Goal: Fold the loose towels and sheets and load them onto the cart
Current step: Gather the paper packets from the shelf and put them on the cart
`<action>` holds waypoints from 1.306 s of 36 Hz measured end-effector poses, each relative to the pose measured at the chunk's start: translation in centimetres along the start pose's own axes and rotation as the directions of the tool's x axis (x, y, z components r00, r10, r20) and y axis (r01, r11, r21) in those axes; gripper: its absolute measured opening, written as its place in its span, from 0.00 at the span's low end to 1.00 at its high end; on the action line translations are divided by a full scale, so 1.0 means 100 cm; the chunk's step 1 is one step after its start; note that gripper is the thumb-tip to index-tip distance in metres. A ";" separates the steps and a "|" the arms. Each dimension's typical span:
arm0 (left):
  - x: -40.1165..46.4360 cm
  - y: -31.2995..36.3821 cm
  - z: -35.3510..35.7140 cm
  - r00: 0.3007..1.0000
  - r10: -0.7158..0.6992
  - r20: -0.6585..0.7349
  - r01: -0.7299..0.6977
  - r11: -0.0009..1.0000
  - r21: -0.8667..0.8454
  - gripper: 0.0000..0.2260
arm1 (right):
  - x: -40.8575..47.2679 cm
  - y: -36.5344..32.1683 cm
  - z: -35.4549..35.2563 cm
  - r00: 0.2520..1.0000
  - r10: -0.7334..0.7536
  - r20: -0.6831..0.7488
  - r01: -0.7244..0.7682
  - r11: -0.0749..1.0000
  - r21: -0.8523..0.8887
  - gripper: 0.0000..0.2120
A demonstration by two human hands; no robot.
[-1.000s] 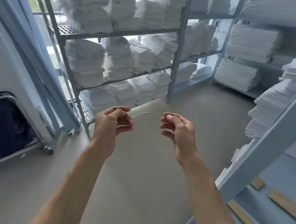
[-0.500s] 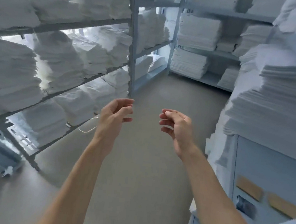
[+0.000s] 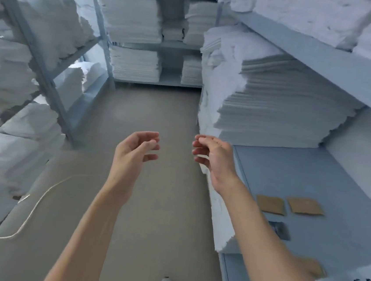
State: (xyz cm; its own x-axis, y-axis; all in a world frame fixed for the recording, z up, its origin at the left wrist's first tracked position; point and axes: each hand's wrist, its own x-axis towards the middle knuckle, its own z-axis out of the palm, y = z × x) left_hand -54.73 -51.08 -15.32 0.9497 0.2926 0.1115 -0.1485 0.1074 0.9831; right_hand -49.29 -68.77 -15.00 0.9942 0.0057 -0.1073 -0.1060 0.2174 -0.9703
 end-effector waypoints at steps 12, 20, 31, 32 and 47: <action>0.165 -0.048 0.059 0.928 -0.163 0.334 0.073 0.961 0.266 0.12 | 0.142 0.016 -0.034 0.964 0.036 -0.265 0.002 0.990 0.141 0.07; 0.253 -0.085 0.134 0.816 -0.211 0.538 0.053 0.954 0.294 0.08 | 0.198 0.023 -0.096 0.867 0.023 -0.498 0.032 0.994 0.102 0.07; 0.286 -0.167 0.244 0.498 -0.428 0.755 0.202 0.903 0.378 0.07 | 0.202 0.055 -0.171 0.571 0.128 -0.811 -0.010 0.989 0.149 0.07; 0.290 -0.174 0.252 0.464 -0.438 0.770 0.210 0.899 0.385 0.07 | 0.203 0.057 -0.174 0.532 0.142 -0.835 -0.015 0.987 0.158 0.07; 0.294 -0.258 0.336 -0.035 -0.591 0.806 0.186 0.789 0.586 0.07 | 0.190 0.090 -0.179 0.044 0.232 -0.972 -0.175 0.959 0.221 0.04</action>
State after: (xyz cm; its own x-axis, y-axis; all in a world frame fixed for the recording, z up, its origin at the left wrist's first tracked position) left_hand -13.69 -77.12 -32.54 0.2766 -0.8396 -0.4675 0.2212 -0.4178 0.8812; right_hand -31.65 -84.19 -29.69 0.0019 -0.8977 -0.4406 -0.2718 0.4236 -0.8641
